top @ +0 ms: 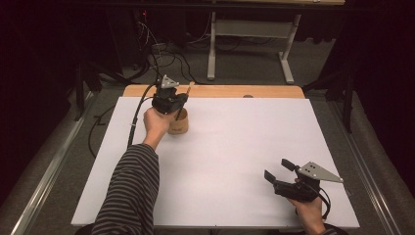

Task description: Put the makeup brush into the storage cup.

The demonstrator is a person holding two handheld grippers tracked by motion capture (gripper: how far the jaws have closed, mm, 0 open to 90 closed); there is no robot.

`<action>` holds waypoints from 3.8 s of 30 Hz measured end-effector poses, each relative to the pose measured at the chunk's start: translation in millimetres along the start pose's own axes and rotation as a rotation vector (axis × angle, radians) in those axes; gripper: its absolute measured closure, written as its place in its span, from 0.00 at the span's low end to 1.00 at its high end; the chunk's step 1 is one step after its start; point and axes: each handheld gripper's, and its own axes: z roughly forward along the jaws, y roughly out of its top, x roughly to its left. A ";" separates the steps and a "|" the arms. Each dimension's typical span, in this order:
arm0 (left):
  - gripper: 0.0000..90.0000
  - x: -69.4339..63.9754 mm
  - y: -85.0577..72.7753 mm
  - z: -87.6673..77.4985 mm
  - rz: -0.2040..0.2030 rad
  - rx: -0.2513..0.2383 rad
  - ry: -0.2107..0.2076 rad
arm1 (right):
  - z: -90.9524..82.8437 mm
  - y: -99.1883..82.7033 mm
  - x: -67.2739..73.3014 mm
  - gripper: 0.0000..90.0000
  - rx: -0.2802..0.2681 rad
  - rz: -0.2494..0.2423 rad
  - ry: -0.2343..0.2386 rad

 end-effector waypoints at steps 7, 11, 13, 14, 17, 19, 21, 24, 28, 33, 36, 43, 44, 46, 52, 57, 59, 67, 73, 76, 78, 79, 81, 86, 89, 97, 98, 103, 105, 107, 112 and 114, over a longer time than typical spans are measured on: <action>0.93 -0.1 -1.3 1.6 0.003 0.021 -0.005 | -0.1 0.0 0.3 0.23 0.002 0.002 -0.001; 0.92 0.2 -2.2 3.0 -0.001 0.033 -0.012 | 0.1 0.0 0.1 0.23 0.000 0.000 0.000; 0.92 0.2 -2.7 3.6 -0.001 0.038 -0.014 | 0.0 0.0 0.3 0.23 0.002 0.002 -0.001; 0.92 0.1 -2.7 3.8 -0.002 0.044 -0.016 | 0.0 0.0 0.3 0.23 0.002 0.000 -0.001; 0.92 0.0 -2.9 4.5 -0.003 0.051 -0.027 | 0.0 0.0 0.3 0.23 0.001 0.000 -0.001; 0.88 -0.5 -3.0 4.6 -0.001 0.053 -0.030 | 0.0 0.0 0.2 0.23 0.002 0.001 -0.001; 0.85 -0.4 -2.9 3.9 -0.003 0.056 -0.034 | -0.1 0.0 0.3 0.23 0.001 0.001 -0.002; 0.79 -0.9 -3.1 2.2 -0.002 0.063 -0.034 | 0.0 0.0 0.3 0.23 0.001 -0.003 -0.001; 0.72 -1.7 -3.2 -2.3 -0.002 0.057 -0.028 | -0.1 0.1 0.9 0.23 0.003 -0.007 0.001; 0.63 -0.2 -3.4 -6.6 -0.042 0.059 -0.036 | -0.1 0.0 1.3 0.23 0.004 -0.007 0.002; 0.58 -0.3 -2.4 -8.8 -0.051 0.057 -0.033 | 0.3 0.1 1.6 0.23 0.003 -0.010 -0.001; 0.49 -4.0 -0.6 -10.8 -0.052 0.068 -0.041 | 0.5 0.0 1.4 0.23 0.006 -0.010 0.000; 0.49 -4.8 -0.5 -11.2 -0.051 0.071 -0.040 | 0.5 0.1 1.3 0.23 0.004 -0.011 0.001; 0.48 -5.4 -0.5 -11.8 -0.051 0.073 -0.042 | 0.5 0.1 1.4 0.23 0.005 -0.011 0.002; 0.48 -8.8 1.7 -15.1 -0.043 0.062 -0.049 | 0.6 -0.1 1.4 0.23 0.008 -0.008 0.002; 0.48 -10.8 2.7 -17.4 -0.031 0.057 -0.051 | 0.7 -0.2 1.1 0.23 0.010 -0.005 0.001; 0.48 -11.1 2.8 -18.1 -0.027 0.056 -0.046 | 0.6 -0.3 1.0 0.23 0.009 -0.007 0.000; 0.47 -13.1 3.6 -21.3 -0.018 0.054 -0.058 | 0.3 -0.4 0.9 0.23 0.008 0.001 -0.002; 0.47 -14.8 4.5 -24.9 -0.011 0.052 -0.062 | -0.1 -0.4 0.8 0.23 0.008 -0.003 -0.001; 0.47 -16.0 5.3 -26.8 0.003 0.051 -0.058 | 0.0 -0.5 0.8 0.23 0.009 0.000 -0.002; 0.47 -16.4 5.4 -27.6 0.005 0.050 -0.060 | -0.1 -0.5 0.7 0.23 0.008 0.000 -0.002; 0.47 -16.6 5.3 -28.2 0.005 0.050 -0.061 | 0.0 -0.5 0.8 0.23 0.009 0.000 -0.001; 0.47 -17.2 5.2 -29.2 0.006 0.049 -0.065 | 0.0 -0.4 0.8 0.23 0.008 -0.003 -0.001; 0.47 -18.5 3.6 -31.9 0.005 0.043 -0.071 | -0.2 -0.4 0.9 0.23 0.007 -0.005 -0.001; 0.47 -18.7 2.8 -33.5 0.006 0.041 -0.074 | 0.0 -0.5 1.0 0.23 0.010 0.000 -0.001; 0.46 -20.6 -0.5 -37.0 0.005 0.038 -0.084 | -0.1 -0.5 1.3 0.23 0.008 -0.002 -0.003; 0.46 -20.8 -0.8 -37.8 0.007 0.037 -0.086 | -0.1 -0.5 1.3 0.23 0.008 -0.002 -0.003; 0.46 -21.3 -2.5 -41.5 0.007 0.033 -0.089 | 0.3 -0.6 1.0 0.23 0.008 -0.007 -0.002; 0.46 -21.3 -3.2 -43.1 0.005 0.028 -0.089 | 0.1 -0.6 1.3 0.23 0.010 -0.006 -0.002; 0.46 -21.0 -3.9 -44.8 0.005 0.027 -0.090 | 0.0 -0.6 1.4 0.23 0.010 -0.007 -0.002; 0.46 -20.5 -5.4 -47.4 -0.002 0.019 -0.092 | 0.3 -0.5 1.5 0.23 0.010 -0.006 -0.003; 0.46 -19.6 -5.8 -48.8 -0.006 0.016 -0.092 | 0.1 -0.6 1.4 0.23 0.009 -0.006 -0.003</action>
